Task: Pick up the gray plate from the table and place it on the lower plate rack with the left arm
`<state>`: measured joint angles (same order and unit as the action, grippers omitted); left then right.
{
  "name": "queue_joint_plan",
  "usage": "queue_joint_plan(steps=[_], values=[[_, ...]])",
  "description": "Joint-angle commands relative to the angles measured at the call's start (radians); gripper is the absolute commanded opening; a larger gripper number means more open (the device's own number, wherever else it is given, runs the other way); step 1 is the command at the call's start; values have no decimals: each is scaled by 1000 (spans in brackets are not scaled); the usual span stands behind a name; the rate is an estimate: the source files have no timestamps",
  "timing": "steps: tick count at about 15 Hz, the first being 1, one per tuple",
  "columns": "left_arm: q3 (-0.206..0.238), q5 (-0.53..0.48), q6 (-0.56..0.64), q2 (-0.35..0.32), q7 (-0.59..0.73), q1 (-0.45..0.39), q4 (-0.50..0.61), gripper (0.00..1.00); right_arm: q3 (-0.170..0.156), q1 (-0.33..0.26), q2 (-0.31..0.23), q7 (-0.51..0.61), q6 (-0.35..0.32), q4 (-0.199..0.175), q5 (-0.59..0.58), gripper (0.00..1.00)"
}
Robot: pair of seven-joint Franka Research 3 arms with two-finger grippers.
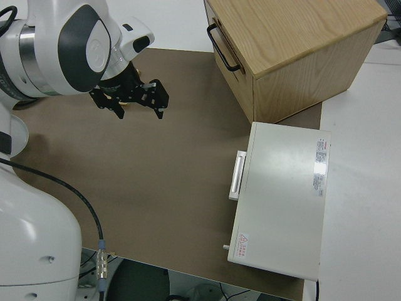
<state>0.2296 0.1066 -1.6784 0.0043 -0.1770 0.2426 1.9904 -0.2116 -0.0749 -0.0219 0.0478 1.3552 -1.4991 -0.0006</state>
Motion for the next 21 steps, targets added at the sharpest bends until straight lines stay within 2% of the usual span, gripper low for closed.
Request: queue_joint_plan(steps=[1, 4, 6, 10, 14, 21], values=[[-6, 187, 121, -35, -143, 35, -45, 0, -20, -26, -4, 7, -14, 7, 4, 990], [-18, 373, 225, -35, -226, 55, -76, 0, -20, -25, -4, 7, -14, 7, 2, 990], [-36, 502, 255, -37, -274, 57, -73, 0, -20, -25, -4, 7, -14, 7, 4, 990], [-53, 626, 342, -24, -321, 57, -64, 0, -20, -26, -4, 7, -14, 7, 4, 990], [-56, 637, 396, -1, -344, 55, -42, 0, -20, -26, -4, 7, -14, 7, 4, 990], [-56, 637, 398, 66, -446, 55, -35, 0, -20, -25, -4, 7, -14, 7, 4, 990]])
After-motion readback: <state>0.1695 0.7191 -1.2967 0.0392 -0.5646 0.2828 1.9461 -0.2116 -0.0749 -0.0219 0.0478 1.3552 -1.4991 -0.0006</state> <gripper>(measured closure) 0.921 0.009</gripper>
